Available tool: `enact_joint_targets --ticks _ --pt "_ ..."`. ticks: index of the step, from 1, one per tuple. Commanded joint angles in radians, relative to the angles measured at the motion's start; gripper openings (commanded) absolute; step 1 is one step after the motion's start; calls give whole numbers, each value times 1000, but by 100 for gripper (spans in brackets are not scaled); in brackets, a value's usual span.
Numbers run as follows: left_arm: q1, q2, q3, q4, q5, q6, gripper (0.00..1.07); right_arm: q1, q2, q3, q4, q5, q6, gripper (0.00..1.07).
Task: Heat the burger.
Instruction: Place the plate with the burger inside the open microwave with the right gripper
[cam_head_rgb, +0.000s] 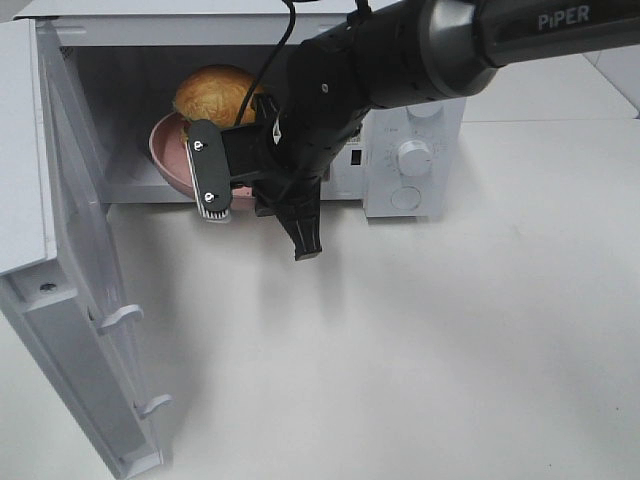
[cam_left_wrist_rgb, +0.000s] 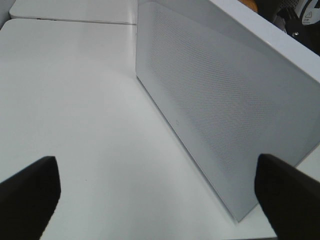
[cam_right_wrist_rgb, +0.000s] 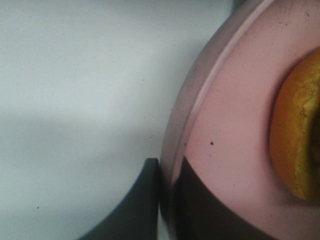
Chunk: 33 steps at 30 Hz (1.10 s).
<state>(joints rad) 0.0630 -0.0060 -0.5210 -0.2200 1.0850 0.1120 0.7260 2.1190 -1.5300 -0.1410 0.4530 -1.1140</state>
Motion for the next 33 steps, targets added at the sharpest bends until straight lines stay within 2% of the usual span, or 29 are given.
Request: enact_joint_targets --ticks 1,3,17,26,33 --pt "-1 -18 4 -1 -13 -2 98 -11 11 -59 -28 -1 38 0" --pt "-1 -18 4 -1 -13 -2 98 -11 39 -111 -53 28 42 0" --pt "-1 -18 4 0 -13 -2 98 -11 121 -258 -77 43 75 0" --pt "-1 -18 4 0 -13 -2 98 -11 199 -388 -96 66 84 0" --pt "-1 -18 4 0 -13 -2 98 -11 225 -406 -93 60 82 0"
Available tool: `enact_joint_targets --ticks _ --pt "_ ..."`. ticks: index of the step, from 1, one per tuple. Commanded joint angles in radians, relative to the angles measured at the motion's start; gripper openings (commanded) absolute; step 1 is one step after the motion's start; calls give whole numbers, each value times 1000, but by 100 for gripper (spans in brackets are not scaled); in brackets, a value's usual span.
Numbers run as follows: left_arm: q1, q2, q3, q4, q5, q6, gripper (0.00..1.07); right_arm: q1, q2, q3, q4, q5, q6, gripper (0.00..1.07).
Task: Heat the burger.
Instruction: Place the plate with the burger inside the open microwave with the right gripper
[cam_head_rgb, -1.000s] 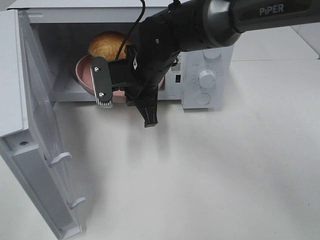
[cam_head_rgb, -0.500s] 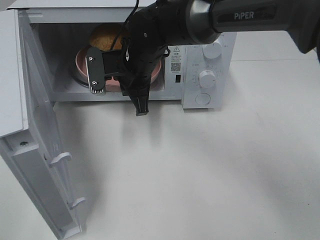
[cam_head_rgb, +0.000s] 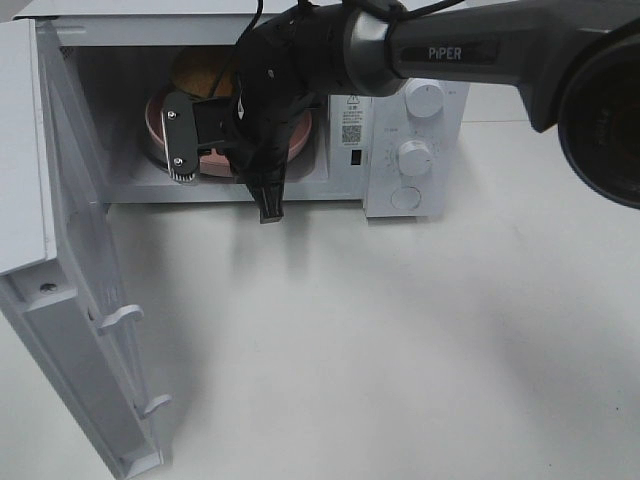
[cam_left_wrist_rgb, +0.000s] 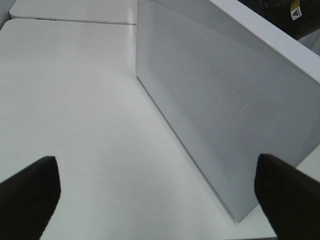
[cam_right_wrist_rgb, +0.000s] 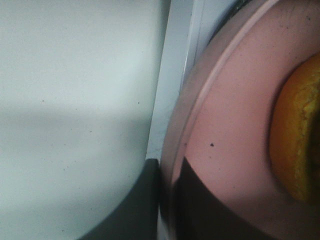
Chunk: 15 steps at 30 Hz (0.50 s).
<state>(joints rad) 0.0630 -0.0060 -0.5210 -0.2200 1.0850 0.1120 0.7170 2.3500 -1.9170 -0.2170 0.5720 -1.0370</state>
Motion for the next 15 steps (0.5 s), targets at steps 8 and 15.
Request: enact_joint_targets --ticks 8,15 --pt "-1 -18 4 0 -13 -2 98 -2 -3 -19 -10 -72 7 2" --pt "-1 -18 4 0 -13 -2 98 -2 -3 -19 -9 -89 20 9"
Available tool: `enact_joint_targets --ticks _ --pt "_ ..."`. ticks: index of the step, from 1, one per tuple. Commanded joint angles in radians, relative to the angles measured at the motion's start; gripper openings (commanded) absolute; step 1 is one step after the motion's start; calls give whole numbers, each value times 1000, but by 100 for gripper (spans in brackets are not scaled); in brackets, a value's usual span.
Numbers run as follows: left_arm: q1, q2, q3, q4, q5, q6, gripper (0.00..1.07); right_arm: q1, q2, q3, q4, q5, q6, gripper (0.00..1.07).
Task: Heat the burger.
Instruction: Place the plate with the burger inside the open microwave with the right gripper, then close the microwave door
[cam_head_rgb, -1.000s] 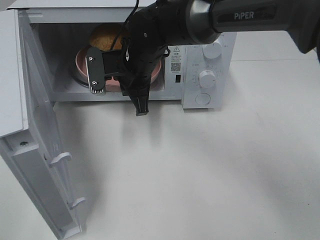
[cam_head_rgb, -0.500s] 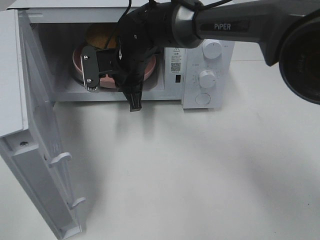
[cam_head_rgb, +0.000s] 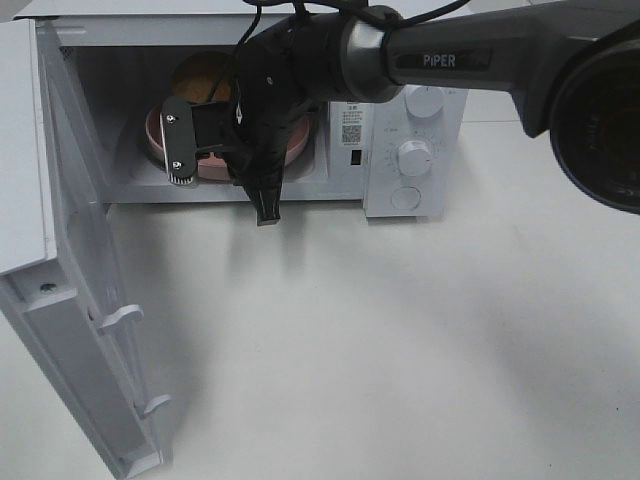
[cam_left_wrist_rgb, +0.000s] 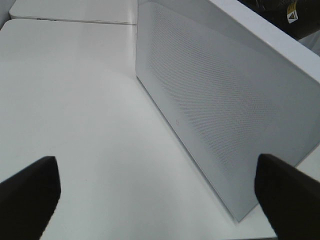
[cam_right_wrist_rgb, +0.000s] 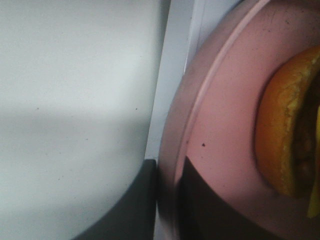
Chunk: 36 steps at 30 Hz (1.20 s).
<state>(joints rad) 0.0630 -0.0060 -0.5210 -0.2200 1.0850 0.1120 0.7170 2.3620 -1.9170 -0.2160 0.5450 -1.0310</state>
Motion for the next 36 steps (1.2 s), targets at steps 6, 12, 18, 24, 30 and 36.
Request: enact_joint_targets --ticks 6,12,18,24,30,36 --pt "-1 -18 4 0 -13 -2 98 -2 -15 -19 16 -64 14 25" --pt "-1 -18 4 0 -13 -2 98 -2 -15 -19 36 -51 28 38" --pt "-1 -18 4 0 -13 -2 98 -2 -15 -14 36 -3 41 39" --pt "-1 -18 4 0 -13 -2 98 -2 -27 -14 42 93 41 41" --pt "-1 -18 4 0 -13 -2 98 -2 -78 33 42 67 102 60" --pt "-1 -18 4 0 -13 -2 98 -2 -111 105 42 31 104 74"
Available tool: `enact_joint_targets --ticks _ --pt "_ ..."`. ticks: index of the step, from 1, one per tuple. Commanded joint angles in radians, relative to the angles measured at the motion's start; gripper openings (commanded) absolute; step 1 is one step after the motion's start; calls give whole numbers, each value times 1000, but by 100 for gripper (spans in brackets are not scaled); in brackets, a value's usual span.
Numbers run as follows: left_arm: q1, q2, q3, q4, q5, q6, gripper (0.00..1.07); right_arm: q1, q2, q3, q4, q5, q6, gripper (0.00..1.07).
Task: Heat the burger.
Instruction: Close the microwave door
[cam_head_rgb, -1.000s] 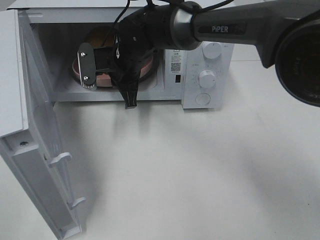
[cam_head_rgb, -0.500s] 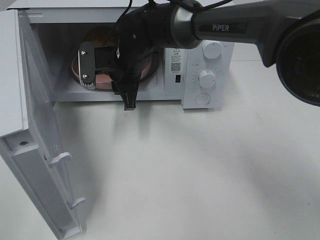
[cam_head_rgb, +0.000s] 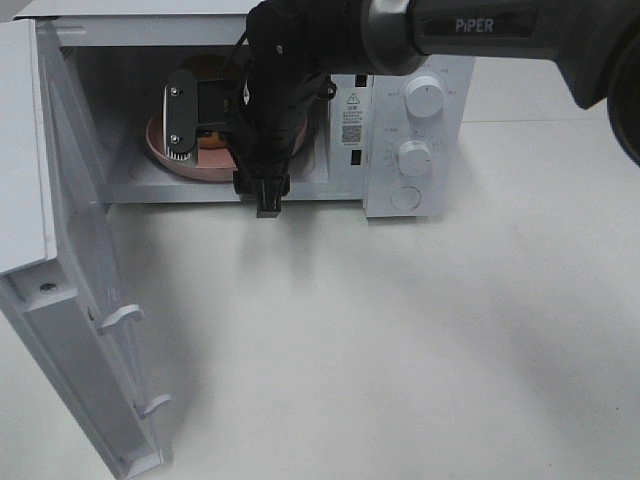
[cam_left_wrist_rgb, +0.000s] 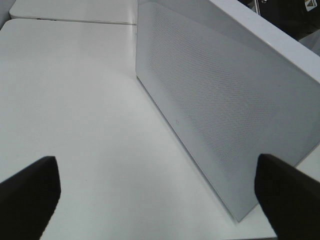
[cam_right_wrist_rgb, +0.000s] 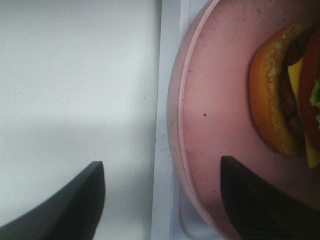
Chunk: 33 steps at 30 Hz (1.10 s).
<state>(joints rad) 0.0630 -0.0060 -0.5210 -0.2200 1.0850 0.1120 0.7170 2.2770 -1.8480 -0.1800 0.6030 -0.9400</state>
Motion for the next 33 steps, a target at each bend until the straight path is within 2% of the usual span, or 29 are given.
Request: enact_joint_targets --ticks 1,17,18,20,21,22,23,27,28,32,33 --pt "-1 -18 4 0 -13 -2 98 -2 -47 71 2 -72 16 79" --pt "-1 -18 4 -1 -13 -2 98 -2 -216 393 -155 -375 193 76" --pt "-1 -18 4 -1 -13 -2 98 -2 -243 441 -177 -412 222 76" --pt "-1 -18 4 -1 -13 -2 98 -2 -256 460 -189 -427 234 76" --pt "-1 -18 4 -1 -13 -2 98 -2 -290 512 -208 -464 260 76" --pt "-1 -18 4 -1 -13 -2 98 -2 -290 512 -208 -464 260 76" --pt "-1 -18 4 -1 -13 -2 98 -2 -325 562 -210 -496 271 76" --pt "-1 -18 4 -1 -13 -2 98 -2 -372 625 -210 -523 272 76" --pt "-1 -18 4 -1 -13 -2 98 -2 -410 674 -203 -534 272 76" --pt "-1 -18 4 -1 -13 -2 98 -2 -461 739 -202 -543 294 76" --pt "-1 -18 4 -1 -13 -2 98 -2 -498 783 -202 -543 322 76"
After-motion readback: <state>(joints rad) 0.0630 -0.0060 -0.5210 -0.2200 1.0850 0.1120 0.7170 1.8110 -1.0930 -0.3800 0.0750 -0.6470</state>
